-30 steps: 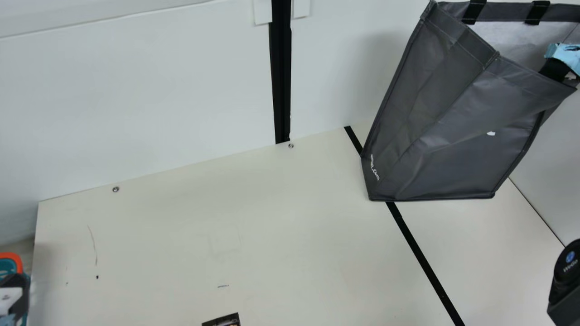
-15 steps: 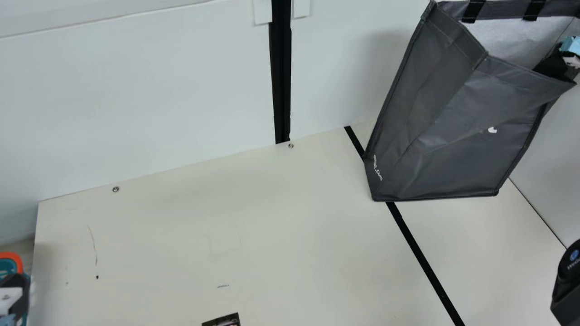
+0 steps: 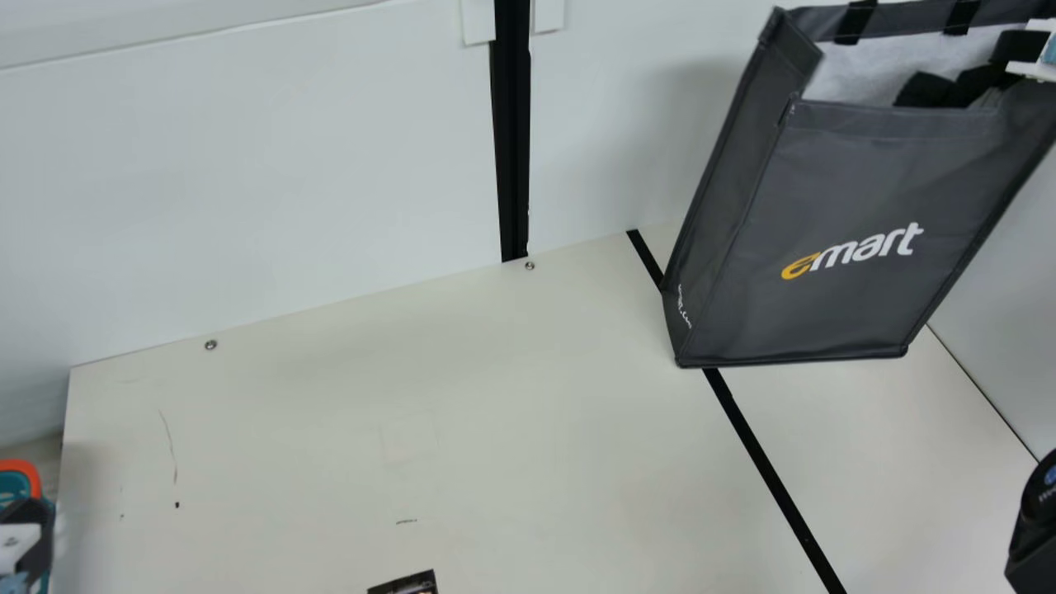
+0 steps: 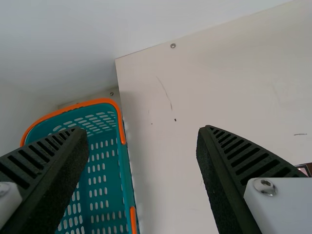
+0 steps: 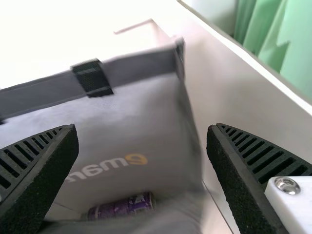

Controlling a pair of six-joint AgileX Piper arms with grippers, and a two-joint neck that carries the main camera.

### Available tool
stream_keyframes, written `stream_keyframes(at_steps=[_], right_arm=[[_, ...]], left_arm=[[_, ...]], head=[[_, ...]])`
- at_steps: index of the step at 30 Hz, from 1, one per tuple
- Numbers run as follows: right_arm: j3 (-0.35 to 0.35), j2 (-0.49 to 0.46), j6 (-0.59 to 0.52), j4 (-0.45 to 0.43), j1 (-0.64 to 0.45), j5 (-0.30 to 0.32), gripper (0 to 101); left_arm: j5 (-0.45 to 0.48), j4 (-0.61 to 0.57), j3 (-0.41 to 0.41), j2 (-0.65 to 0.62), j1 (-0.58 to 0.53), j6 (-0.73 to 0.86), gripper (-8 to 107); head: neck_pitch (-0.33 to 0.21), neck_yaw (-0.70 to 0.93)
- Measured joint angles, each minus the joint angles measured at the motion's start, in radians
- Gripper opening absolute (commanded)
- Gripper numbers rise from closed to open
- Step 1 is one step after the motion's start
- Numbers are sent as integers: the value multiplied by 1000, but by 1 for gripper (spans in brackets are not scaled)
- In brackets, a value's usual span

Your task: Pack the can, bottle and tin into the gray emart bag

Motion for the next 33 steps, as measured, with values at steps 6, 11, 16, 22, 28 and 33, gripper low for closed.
stream_keyframes(at_steps=[6,11,16,22,28,33], right_arm=[[-16,-26,-16,41,2,0,91],[-23,-53,-29,71,14,0,91],[-24,-83,-44,96,36,-1,91],[-4,-127,-67,124,76,-1,91],[31,-172,-88,139,132,-2,91],[63,-209,-100,142,182,-2,91]], left_arm=[[0,0,0,0,0,0,90],[0,0,0,0,0,0,90],[0,0,0,0,0,0,90],[0,0,0,0,0,0,90],[0,0,0,0,0,0,90],[0,0,0,0,0,0,90]], head=[[0,0],[0,2],[0,0],[0,0],[2,0],[0,0]])
